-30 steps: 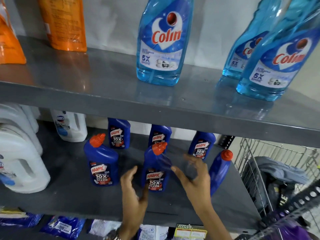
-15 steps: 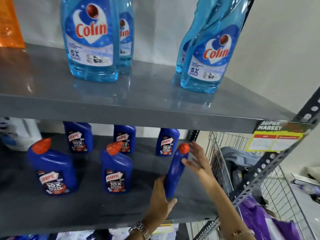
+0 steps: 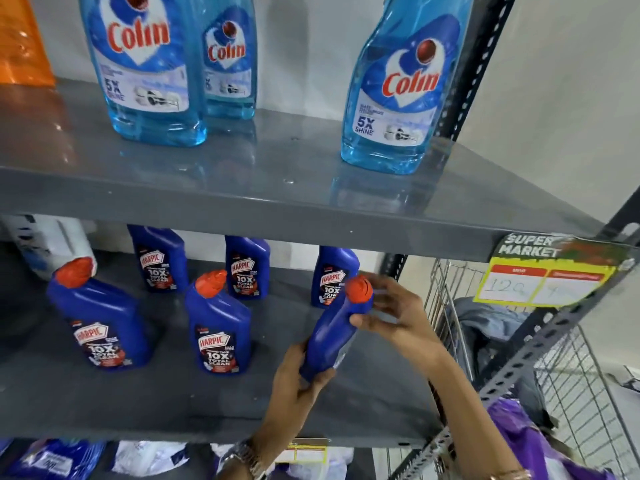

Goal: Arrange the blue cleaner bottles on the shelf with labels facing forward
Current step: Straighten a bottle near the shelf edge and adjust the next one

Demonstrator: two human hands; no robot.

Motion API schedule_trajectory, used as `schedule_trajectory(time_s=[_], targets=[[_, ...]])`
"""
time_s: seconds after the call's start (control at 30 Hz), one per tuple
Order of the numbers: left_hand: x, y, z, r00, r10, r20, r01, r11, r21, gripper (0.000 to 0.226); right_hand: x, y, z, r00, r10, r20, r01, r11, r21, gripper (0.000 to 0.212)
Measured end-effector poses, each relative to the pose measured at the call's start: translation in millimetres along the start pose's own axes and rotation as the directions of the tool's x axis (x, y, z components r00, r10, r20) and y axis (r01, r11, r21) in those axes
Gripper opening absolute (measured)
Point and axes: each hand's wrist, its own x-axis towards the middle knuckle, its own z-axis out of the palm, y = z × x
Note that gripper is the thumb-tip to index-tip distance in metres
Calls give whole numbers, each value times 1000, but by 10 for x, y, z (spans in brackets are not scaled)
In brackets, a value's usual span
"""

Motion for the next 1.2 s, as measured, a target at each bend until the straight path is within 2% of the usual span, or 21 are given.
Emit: schedule_trajectory(time_s=[0.17,0.3,0.4,0.47,0.57,0.7,0.8,0.9,1.0,1.17,1.2], targets=[[73,179,-102,997,21,80,-11,992,-127,44,69,-274,-29,1000,-17,23,16,1000,3,64],[69,313,-108,983,-6,185,55,964,-261,75,45,-337,-22,1000,-2,2,2,998,61,48],[51,352,-86,993,-6,122,42,954,-297,79,-3,-309,21,999,-9,-40,15,990,143,46],[24,372,-49,999,17,36,-7,967,-255,83,-30,-311,65,995,-17,-101,31,990,140,48],[-9,365,57,993,86,-85,-93,992,-88,95,-61,-369,145,974,-12,-225,35,995,98,51],[0,313,205,985,112,-129,-111,994,21,106,-97,-437,256,949,-54,-311,35,997,-69,48],[0,287,222,985,115,-128,-112,993,30,108,-132,-458,273,966,-36,-256,7,993,-114,54],[18,277,174,989,120,-81,-119,993,27,99,-166,-428,176,998,7,-56,-14,994,-112,51],[38,302,99,994,110,-1,-110,993,-52,87,-189,-368,89,992,45,116,-39,998,-55,50],[64,299,64,995,81,56,-75,992,-102,97,-164,-353,26,987,47,151,-49,999,8,57],[86,309,46,996,73,53,-67,992,-103,92,-169,-343,18,987,47,156,-50,999,10,56]])
